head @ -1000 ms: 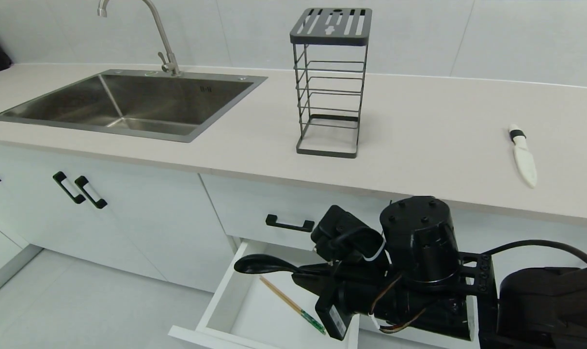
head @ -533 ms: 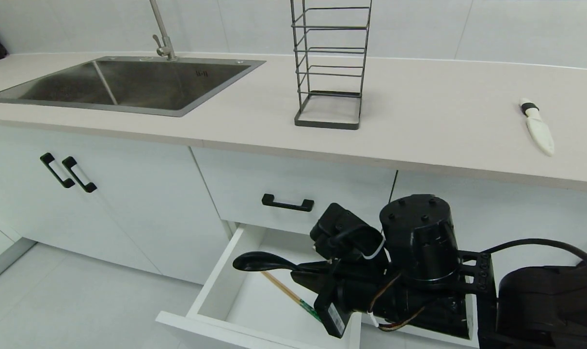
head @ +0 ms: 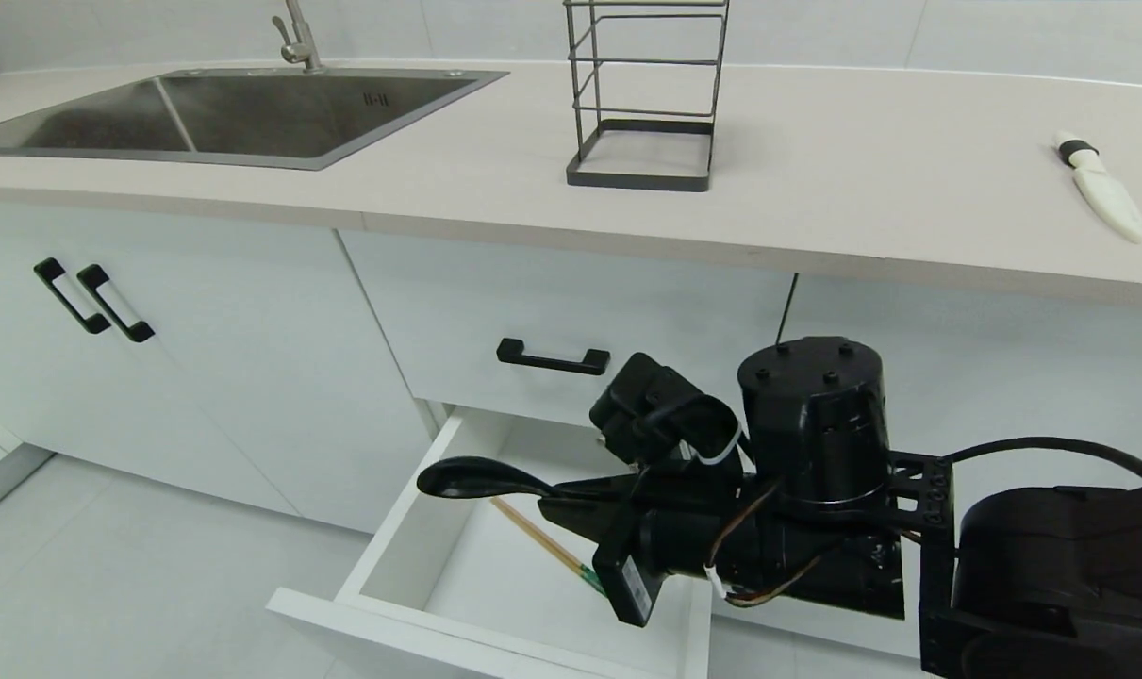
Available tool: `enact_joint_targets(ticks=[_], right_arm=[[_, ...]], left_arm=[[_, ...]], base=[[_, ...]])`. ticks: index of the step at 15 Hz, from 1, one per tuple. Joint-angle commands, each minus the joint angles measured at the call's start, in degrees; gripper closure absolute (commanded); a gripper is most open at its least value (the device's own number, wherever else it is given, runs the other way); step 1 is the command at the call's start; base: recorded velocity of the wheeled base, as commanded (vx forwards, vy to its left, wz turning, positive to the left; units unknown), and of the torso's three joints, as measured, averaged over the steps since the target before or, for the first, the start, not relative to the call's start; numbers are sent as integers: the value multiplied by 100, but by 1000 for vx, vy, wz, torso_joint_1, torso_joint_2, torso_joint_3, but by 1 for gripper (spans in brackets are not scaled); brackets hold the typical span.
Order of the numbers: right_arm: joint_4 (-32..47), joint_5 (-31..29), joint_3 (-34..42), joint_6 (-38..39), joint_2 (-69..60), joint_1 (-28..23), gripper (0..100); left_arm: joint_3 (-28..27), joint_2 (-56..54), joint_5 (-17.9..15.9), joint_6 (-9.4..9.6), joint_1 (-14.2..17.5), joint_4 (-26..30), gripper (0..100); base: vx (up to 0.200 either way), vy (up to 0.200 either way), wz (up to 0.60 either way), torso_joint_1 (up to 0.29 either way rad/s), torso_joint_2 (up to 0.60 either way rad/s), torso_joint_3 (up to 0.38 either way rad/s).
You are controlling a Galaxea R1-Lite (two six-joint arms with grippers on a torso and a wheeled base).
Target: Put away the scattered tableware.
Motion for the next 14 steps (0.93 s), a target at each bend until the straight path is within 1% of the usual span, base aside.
enact_joint_targets(ticks=[1,3,5,8,10,14], right_arm=[[320,129,-77,-114,-62,-37,100],[1120,103,-499,-474,-141,-178,100],[1304,-11,-877,-536,131,-169,100],[1111,-73,-982,-589,492,-143,100],[1085,-187,-1387,-641,782,-81,100],[1129,-205,-1448,-685,1107,68,100]], left_arm=[[-4,2,-1,-2,1,-4,0],[-4,2,-1,-2,1,-4,0],[-4,2,-1,-2,1,-4,0],[-4,2,-1,-2,1,-13,0],[-4,2,-1,-2,1,-4,0],[-4,2,-1,-2,1,-4,0]], base=[[0,0,0,2,95,46],[0,0,0,0,0,0],[0,0,0,0,0,0],[0,0,0,0,0,0],[0,0,0,0,0,0],[0,0,0,0,0,0]])
